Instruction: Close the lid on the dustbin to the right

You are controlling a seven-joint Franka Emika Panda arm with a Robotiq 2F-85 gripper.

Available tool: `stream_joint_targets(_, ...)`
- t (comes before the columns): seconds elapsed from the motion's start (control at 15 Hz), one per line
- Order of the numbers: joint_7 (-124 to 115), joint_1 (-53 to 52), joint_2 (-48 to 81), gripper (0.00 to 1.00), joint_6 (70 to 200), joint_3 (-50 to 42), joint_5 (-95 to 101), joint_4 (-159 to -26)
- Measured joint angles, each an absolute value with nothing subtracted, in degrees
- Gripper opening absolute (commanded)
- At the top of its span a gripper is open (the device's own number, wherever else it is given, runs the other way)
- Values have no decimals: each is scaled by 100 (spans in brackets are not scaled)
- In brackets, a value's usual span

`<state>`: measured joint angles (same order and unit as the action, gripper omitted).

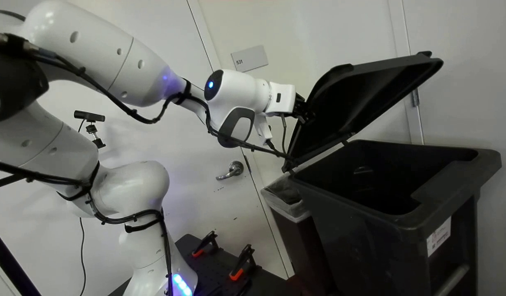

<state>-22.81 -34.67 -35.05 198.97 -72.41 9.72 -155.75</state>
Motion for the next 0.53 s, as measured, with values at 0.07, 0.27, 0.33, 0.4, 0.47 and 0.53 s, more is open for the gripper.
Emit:
stream_joint_targets(0.07, -2082, -3745, -3723, 3, 19914, -7673, 922, -15552)
stream_joint_targets(0.27, -1262, -4475, -4576, 3, 19924, -8907, 720, -15391)
stream_joint_targets(0.33, -1023, -4660, -4898, 3, 19925, -9281, 708, -15314)
stream_joint_targets(0.4, -796, -4810, -5228, 3, 19924, -9611, 703, -15227)
stream_joint_targets(0.47, -580, -4926, -5563, 3, 19922, -9901, 702, -15137)
stream_joint_targets(0.53, -392, -5000, -5887, 3, 19908, -10139, 702, -15047)
